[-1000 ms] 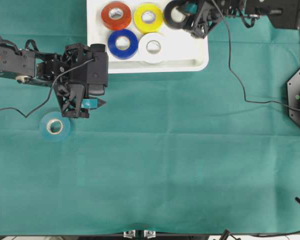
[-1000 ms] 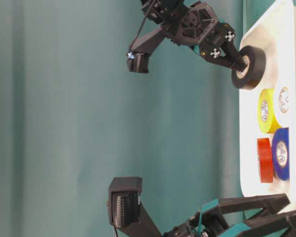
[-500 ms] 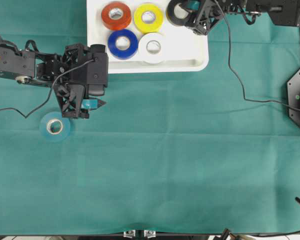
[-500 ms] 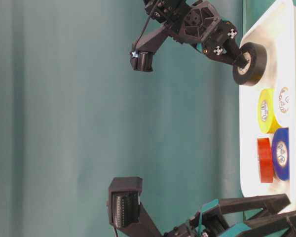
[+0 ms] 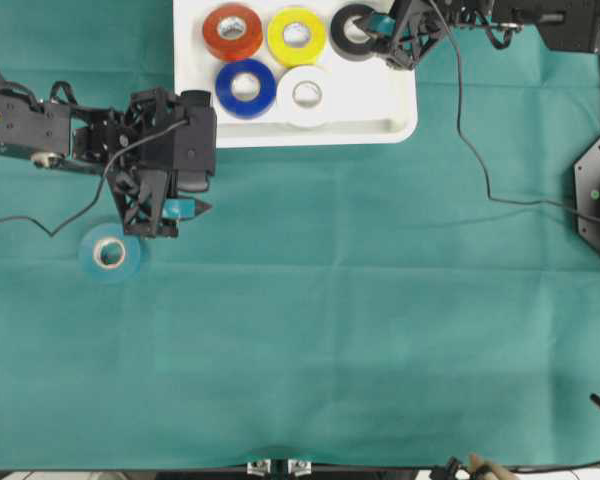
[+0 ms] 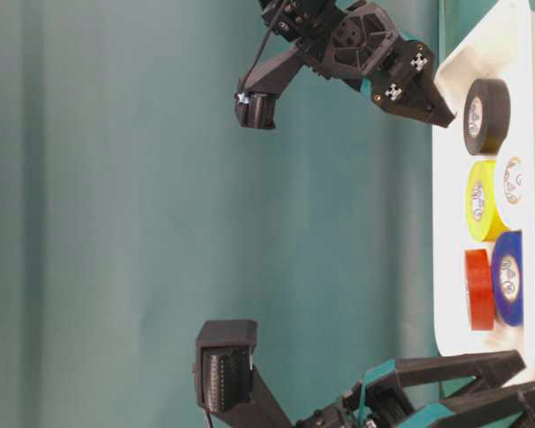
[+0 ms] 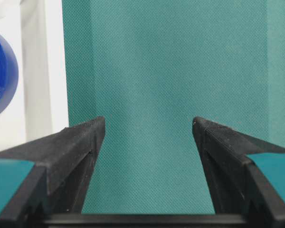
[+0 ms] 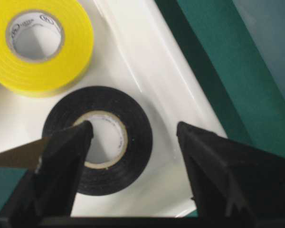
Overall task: Put the tape alternately from left to right into the white case.
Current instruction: 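Carry the black roll into the tray's top-right corner and release, then raise the right gripper out of the tray and hold it above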
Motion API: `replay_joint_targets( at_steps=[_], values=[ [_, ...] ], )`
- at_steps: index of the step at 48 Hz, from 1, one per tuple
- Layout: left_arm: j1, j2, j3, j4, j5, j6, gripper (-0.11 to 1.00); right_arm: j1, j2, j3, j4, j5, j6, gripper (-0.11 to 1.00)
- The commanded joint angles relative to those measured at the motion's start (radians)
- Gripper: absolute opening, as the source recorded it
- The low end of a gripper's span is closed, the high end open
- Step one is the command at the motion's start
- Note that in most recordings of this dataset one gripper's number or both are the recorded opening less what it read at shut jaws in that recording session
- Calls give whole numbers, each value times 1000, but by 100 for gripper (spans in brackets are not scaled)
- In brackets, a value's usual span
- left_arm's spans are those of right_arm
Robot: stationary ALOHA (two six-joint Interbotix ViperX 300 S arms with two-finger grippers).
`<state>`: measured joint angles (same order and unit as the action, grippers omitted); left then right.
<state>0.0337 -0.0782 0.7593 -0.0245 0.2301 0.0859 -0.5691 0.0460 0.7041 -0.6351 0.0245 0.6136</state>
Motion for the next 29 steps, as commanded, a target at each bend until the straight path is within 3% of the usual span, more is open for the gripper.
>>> replay_joint_targets(
  at_steps=[1, 15, 29],
  values=[
    [-2, -18, 9, -2, -6, 2, 93, -2, -11, -15, -3, -8, 0, 81],
    [-3, -23, 11, -2, -5, 2, 93, 15, -12, -14, -3, -15, 3, 81],
    [-3, -23, 12, -2, -5, 2, 93, 109, -44, -5, -3, -15, 3, 80]
  ],
)
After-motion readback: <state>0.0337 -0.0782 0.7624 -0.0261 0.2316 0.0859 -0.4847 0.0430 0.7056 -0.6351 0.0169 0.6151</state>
